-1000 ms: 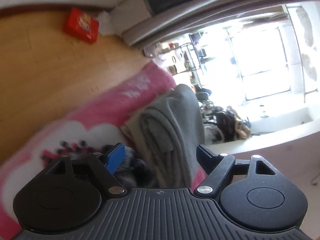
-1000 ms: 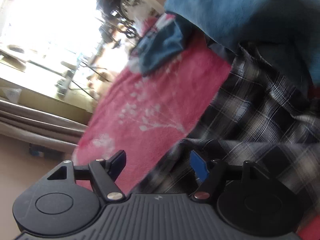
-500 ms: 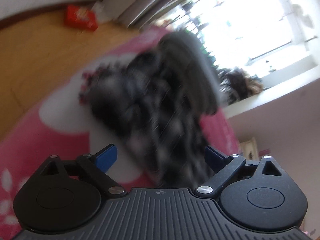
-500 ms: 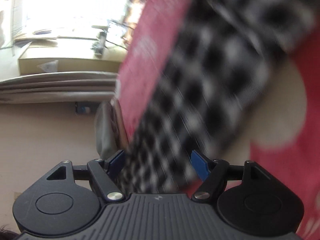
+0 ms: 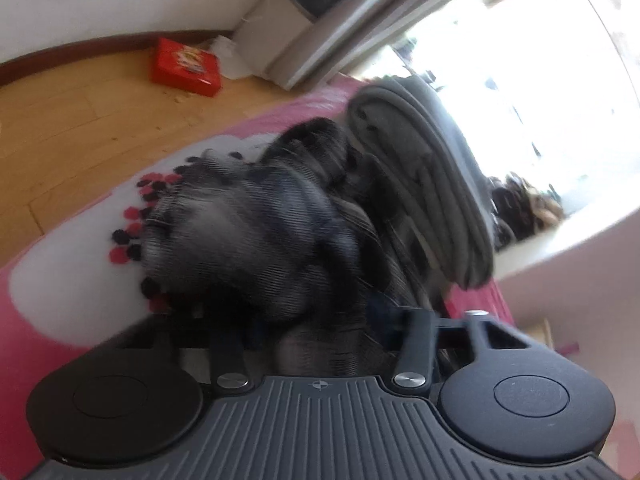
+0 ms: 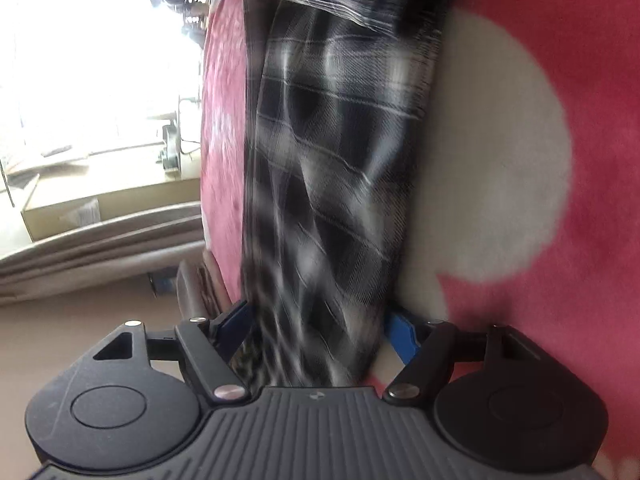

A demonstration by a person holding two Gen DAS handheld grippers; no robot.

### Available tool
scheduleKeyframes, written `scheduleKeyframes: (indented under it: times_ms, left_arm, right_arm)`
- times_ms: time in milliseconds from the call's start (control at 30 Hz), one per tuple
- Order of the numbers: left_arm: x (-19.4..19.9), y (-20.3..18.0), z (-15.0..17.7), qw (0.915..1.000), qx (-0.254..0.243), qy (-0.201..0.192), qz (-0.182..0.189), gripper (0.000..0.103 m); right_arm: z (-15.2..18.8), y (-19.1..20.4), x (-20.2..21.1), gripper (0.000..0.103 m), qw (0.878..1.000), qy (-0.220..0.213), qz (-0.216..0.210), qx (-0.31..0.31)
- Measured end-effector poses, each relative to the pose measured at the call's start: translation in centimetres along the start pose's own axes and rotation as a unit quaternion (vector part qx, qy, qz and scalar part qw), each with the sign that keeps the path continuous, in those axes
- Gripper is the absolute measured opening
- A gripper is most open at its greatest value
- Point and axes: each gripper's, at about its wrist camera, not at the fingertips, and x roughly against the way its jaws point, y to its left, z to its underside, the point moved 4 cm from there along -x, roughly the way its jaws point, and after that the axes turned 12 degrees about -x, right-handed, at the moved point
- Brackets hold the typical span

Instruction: Fold clothes

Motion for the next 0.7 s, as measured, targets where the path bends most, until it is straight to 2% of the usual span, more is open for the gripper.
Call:
scheduleKeyframes:
  times_ms: [100, 167, 300, 400, 467, 500, 533, 567, 700]
  left_arm:
    - [0.4, 1.4, 0.1, 0.999, 0.043, -0.007, -0.005, 0.015]
    - [0.8, 1.9, 0.0, 0.9984, 0.055, -0.011, -0.004, 0.014]
    - [0.8, 2.1, -0.4, 0.9984, 0.055, -0.01, -0.009, 0.013]
    - [0.6, 1.9, -0.4, 0.9983, 0.055, -0.013, -0.016, 0.013]
    - [0.8, 1.7, -0.3, 0.9983, 0.052, -0.015, -0.021, 0.011]
    - [1.0, 1.7, -0.3, 0.9983, 0.05, -0.018, -0.024, 0.01]
    - [1.3, 1.6, -0.3, 0.9982, 0.048, -0.021, -0.028, 0.009]
    - [1.6, 1.5, -0.3, 0.9982, 0.045, -0.024, -0.032, 0.008]
    - [4.5, 1.7, -1.0, 0.9979, 0.039, -0.042, -0.03, 0.006]
  right_arm:
    - [-0.1, 0.4, -0.7, 0.073, 1.0, -0.014, -0.001, 0.006]
    - [0.2, 0.6, -0.7, 0.072, 1.0, -0.023, 0.003, 0.013]
    - [0.0, 1.2, -1.5, 0.067, 0.999, -0.041, 0.004, 0.035]
    - [-0.9, 2.1, -2.5, 0.058, 0.996, -0.063, -0.003, 0.057]
    - [-1.5, 2.8, -3.5, 0.05, 0.994, -0.079, -0.007, 0.073]
    - [-1.7, 3.0, -4.0, 0.032, 0.992, -0.091, 0.006, 0.087]
    - [-1.8, 3.2, -4.4, 0.01, 0.989, -0.103, 0.021, 0.101]
    - [-1.9, 3.3, -4.7, 0.008, 0.987, -0.114, 0.034, 0.107]
    - [0.4, 4.5, -3.5, 0.007, 0.978, -0.149, 0.031, 0.142]
